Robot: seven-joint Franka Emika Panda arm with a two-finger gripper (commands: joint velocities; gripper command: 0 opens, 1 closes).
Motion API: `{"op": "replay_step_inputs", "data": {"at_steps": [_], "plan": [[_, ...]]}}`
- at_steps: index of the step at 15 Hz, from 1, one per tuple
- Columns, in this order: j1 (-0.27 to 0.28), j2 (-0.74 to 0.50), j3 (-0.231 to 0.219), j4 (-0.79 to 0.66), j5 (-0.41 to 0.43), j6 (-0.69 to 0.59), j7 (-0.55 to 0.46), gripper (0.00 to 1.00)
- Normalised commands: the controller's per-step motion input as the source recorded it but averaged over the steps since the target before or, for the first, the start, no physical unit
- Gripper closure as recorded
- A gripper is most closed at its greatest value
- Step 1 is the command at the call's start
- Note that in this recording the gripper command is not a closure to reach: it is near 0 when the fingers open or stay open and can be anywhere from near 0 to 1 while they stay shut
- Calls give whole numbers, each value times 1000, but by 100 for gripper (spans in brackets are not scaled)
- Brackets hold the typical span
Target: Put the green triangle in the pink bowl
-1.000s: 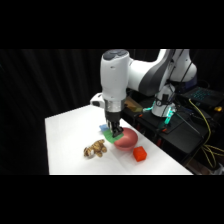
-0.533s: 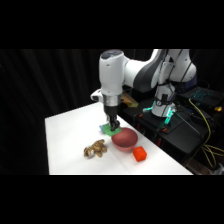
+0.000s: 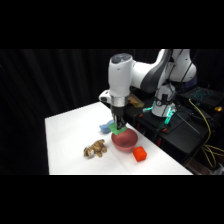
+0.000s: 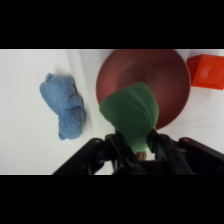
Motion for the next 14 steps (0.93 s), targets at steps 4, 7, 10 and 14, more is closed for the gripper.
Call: {"op": "replay_step_inputs", "data": {"at_steps": [4, 7, 10, 14], "plan": [[-64, -211, 75, -164, -123, 97, 99, 100], [-62, -198, 81, -164, -92, 95, 98, 0], [-60, -216, 77, -177, -89, 97, 101, 0], [-70, -219, 66, -153, -77, 84, 80, 0]]}}
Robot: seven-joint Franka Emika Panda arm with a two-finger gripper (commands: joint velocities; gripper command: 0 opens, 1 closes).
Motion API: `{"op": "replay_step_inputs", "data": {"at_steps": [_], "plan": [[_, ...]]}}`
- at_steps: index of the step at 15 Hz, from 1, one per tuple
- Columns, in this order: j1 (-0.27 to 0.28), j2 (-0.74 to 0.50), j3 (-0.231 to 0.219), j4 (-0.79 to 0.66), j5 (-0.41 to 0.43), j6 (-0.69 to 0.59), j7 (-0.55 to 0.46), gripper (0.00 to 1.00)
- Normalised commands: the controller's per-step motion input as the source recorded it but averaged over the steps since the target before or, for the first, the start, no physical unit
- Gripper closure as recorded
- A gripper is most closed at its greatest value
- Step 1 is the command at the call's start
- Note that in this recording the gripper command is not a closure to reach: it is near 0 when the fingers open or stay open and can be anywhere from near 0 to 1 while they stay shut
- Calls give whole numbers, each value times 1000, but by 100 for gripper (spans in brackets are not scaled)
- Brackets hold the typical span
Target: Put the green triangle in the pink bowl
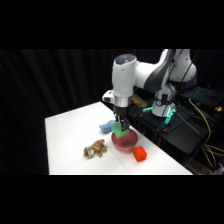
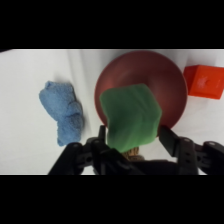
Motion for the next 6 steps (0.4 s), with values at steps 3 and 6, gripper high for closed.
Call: {"op": "replay_step_inputs", "data": {"at_steps": [3, 6], "plan": [[-76, -225, 63, -149, -67, 75, 66, 0], [-82, -201, 62, -119, -64, 58, 81, 0]]}}
